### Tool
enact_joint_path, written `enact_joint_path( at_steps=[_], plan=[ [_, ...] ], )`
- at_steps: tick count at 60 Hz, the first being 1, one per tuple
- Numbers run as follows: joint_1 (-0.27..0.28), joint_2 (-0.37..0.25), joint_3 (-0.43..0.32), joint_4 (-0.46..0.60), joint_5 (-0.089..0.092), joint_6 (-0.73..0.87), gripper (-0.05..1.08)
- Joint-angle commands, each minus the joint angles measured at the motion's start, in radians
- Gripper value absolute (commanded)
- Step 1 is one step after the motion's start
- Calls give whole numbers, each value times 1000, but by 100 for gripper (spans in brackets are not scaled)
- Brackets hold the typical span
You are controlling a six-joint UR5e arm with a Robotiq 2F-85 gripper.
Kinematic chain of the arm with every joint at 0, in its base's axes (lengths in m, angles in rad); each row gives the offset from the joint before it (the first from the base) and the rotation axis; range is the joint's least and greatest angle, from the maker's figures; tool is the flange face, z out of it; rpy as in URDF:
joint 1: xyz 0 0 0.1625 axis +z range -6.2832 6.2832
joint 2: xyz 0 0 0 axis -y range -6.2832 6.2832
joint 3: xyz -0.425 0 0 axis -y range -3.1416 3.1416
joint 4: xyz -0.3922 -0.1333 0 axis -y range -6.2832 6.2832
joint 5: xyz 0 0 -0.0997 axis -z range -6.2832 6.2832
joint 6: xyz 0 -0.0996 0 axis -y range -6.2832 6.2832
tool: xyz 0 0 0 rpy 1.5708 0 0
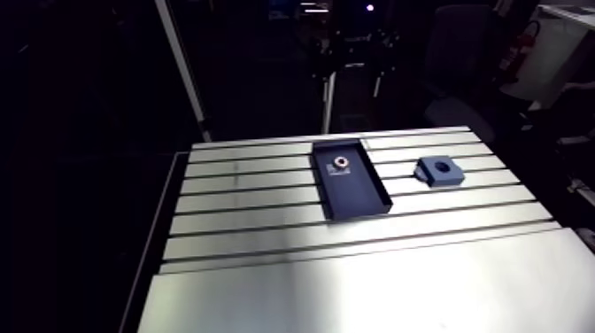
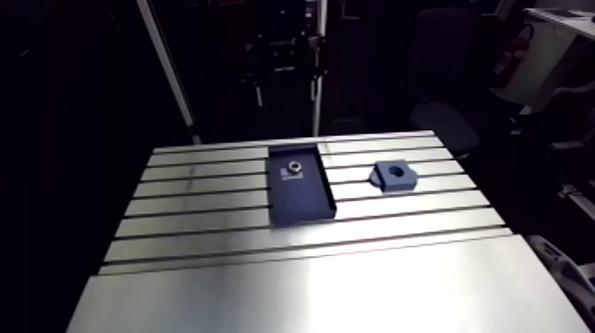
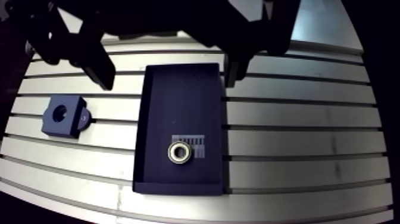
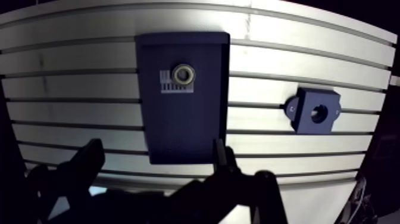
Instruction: Pick up the bearing and press it into the housing until flush.
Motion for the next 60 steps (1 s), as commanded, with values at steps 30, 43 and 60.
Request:
enact_joint_path(
  at_steps=[30,43,60],
  plan=[
    [-18,53,59,-90,-4,70,1],
    [-53,84,51,-94,1,59,1],
    [-49,99,60,-97,1,68,5]
  ],
)
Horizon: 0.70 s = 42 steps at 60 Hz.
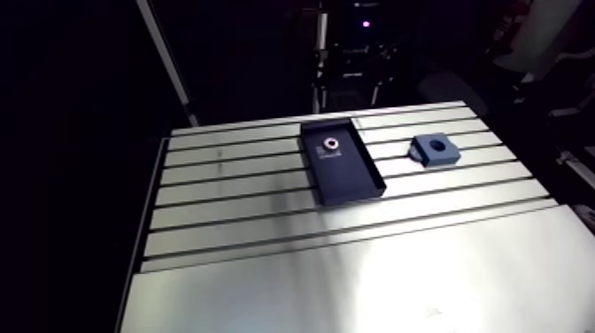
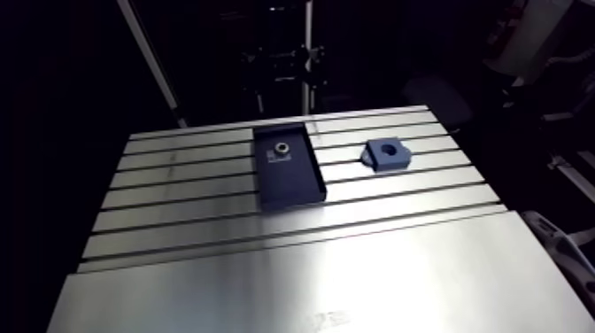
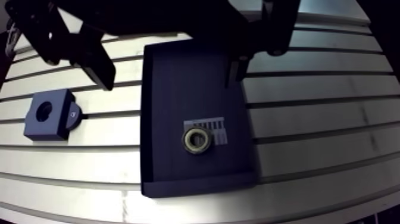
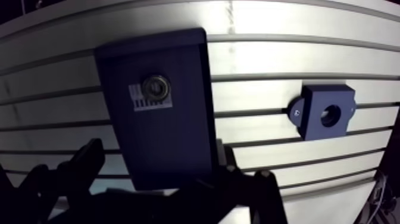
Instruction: Pick up the bearing and press it into the housing until flush.
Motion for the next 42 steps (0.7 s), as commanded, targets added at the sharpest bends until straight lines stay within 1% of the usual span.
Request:
enact_joint_path(
  at_steps=[1,8,12,16,21,27,30,36,42],
  plan=[
    [0,16,7,-3,1,6,6],
    [5,31,4,-17,1,6,8],
    [11,45,1,-33,1,6,14],
    [14,53,3,-41,1,6,16],
    [20,55,11,-58,1,8,20],
    [22,55,18,-77,5,8,22],
    [22,55,21,-79,4,8,25],
    [23,59,26,-81,2,9,25],
    [25,72,29,-108,2,8,26]
  ],
)
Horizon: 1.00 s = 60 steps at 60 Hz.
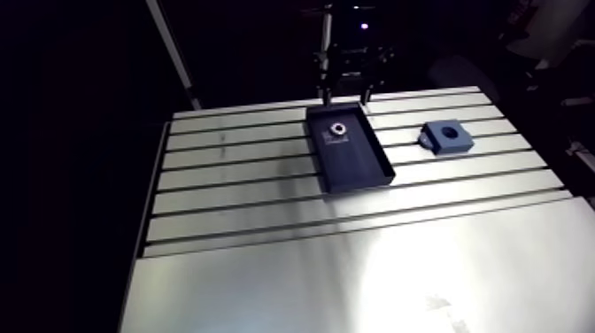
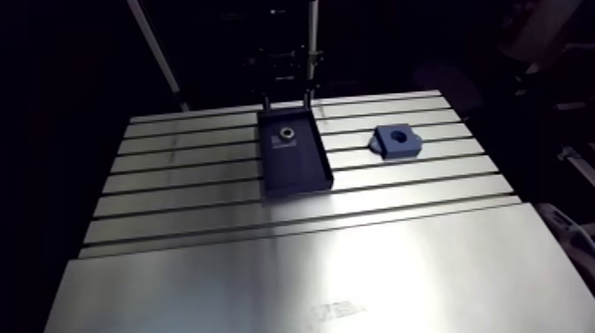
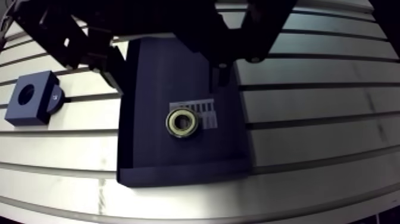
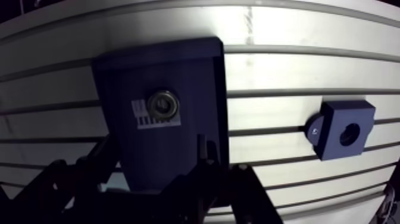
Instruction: Pick up the bearing and press it into the housing until flush.
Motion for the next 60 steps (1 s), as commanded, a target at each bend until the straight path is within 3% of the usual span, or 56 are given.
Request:
enact_joint_path(
  at_steps=[1,60],
  plan=[
    [5,20,9,-43,1,-2,28],
    [13,66,30,-100,-7,-16,34]
  ],
)
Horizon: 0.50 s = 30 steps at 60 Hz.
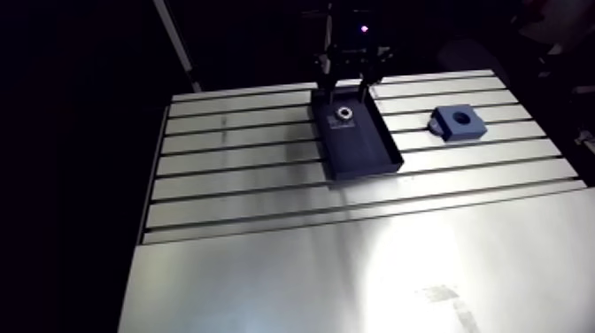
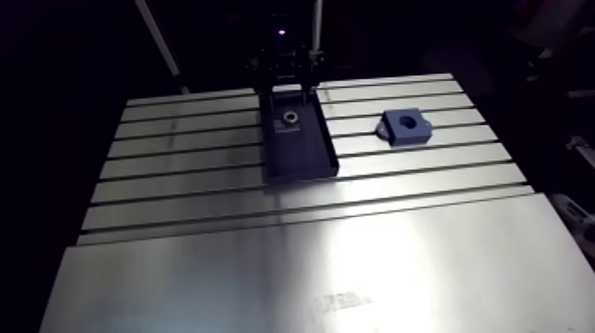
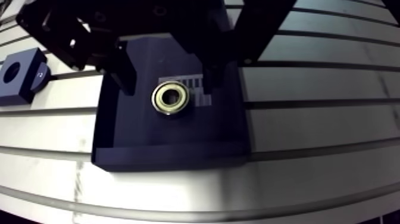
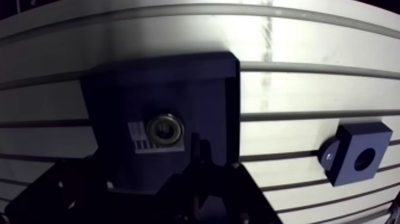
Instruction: Pick up the bearing and press it into the housing until flush.
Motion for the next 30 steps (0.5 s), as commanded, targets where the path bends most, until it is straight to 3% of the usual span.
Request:
enact_joint_path(
  at_steps=[1,30],
  plan=[
    [0,7,6,-9,0,-2,34],
    [2,21,17,-27,0,-6,34]
  ],
)
